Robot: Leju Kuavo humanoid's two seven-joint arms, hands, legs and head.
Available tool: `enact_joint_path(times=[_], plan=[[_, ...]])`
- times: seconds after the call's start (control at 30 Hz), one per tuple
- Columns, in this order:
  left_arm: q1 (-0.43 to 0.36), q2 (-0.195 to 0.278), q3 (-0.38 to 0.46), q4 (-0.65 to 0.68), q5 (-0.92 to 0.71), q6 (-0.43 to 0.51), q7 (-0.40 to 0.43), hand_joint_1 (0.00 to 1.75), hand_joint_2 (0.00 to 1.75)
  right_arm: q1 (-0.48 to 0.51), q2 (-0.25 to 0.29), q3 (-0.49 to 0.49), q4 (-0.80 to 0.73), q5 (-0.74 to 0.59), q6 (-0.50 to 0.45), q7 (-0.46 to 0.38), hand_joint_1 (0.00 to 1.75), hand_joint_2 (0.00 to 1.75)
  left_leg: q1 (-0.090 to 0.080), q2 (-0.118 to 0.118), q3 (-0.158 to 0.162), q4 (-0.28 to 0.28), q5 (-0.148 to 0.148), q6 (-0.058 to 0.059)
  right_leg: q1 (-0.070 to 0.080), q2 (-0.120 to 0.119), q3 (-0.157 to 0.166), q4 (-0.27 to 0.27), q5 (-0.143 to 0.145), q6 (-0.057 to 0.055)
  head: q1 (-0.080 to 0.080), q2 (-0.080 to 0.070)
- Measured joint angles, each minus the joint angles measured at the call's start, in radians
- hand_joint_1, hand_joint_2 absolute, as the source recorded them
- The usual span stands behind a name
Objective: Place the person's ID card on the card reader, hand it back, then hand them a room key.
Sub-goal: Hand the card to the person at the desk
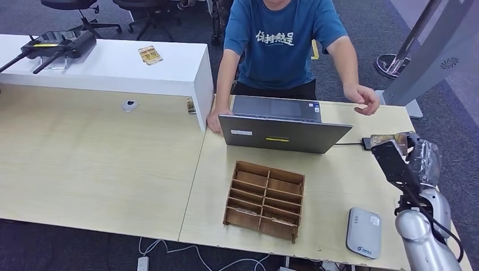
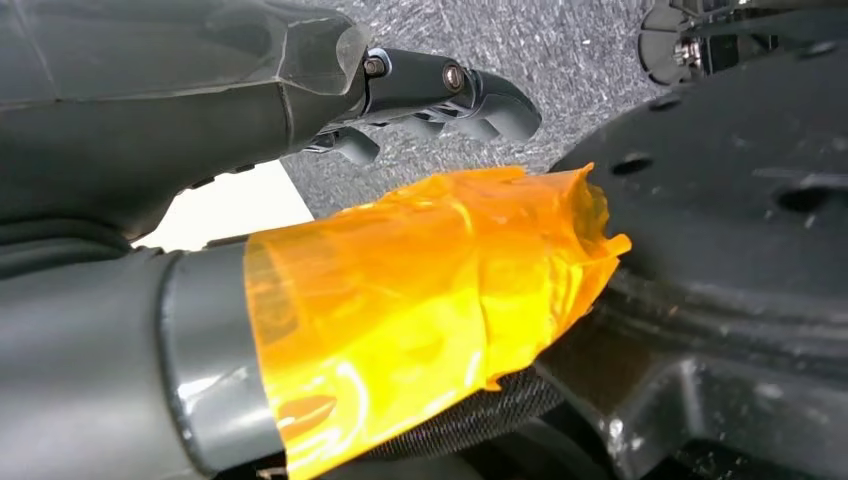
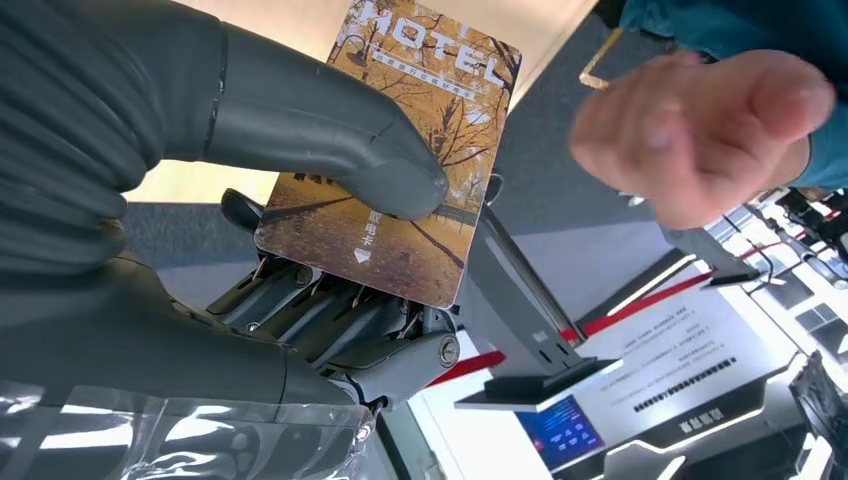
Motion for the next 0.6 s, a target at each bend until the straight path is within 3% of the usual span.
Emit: enact_joint_path(times=[0.6], plan=[[-0.021, 0.035, -0.015, 0.000, -0.079, -0.012, 0.006, 0.00, 0.00, -0.275, 0.028, 0.054, 0.245, 0.153, -0.129, 0.028, 1.61, 1.75, 0.000, 0.000, -0.001, 0.000, 0.001, 0.001, 0.000, 0.000, 0.000, 0.000, 0.000, 0.000, 0.000, 0.000]])
